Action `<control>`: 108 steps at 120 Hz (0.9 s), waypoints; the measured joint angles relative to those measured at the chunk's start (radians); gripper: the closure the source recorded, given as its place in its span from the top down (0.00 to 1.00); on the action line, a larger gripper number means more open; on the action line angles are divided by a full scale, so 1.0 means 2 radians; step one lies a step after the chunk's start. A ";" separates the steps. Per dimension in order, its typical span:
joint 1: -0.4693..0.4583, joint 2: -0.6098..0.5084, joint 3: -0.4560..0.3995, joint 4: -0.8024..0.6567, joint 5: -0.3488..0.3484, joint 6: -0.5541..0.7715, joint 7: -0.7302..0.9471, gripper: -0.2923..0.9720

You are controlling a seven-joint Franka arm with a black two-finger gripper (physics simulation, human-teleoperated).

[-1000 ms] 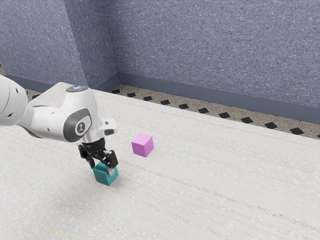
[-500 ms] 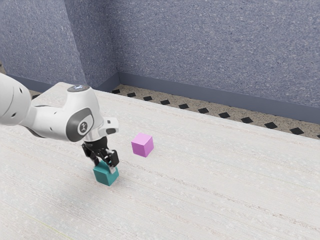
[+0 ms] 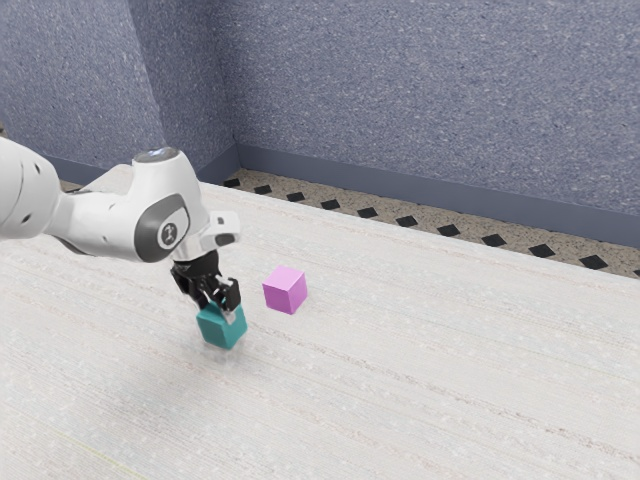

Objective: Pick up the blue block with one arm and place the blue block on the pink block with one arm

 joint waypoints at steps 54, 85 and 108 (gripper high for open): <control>-0.005 0.118 -0.004 0.296 0.036 -0.157 -0.021 0.43; -0.003 0.161 -0.019 0.349 0.032 -0.195 -0.050 0.43; 0.004 0.199 -0.031 0.400 0.031 -0.205 -0.065 0.43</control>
